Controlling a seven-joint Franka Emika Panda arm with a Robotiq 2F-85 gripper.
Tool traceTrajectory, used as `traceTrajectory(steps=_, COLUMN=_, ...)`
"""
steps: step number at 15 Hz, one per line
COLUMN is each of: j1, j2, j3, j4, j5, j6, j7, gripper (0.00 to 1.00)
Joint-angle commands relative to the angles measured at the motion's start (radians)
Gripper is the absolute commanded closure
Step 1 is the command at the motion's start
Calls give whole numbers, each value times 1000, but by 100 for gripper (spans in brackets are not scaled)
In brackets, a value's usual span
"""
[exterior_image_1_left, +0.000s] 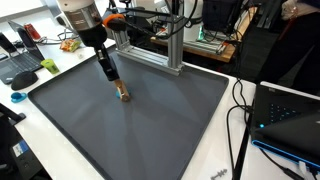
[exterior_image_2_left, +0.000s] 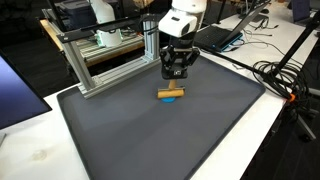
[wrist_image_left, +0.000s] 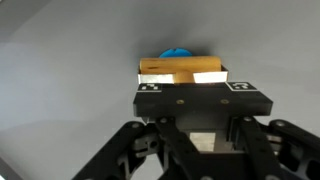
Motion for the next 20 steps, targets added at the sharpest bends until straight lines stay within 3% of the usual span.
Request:
traceTrajectory(steps=1, j1=3, j2=71, j3=-16, j4=15, j5=11, j6=90, j7=1, gripper=78)
traceTrajectory(steps=20, j1=2, j2=85, j3=-24, j4=19, j5=9, j6=137, j7=3, gripper=78)
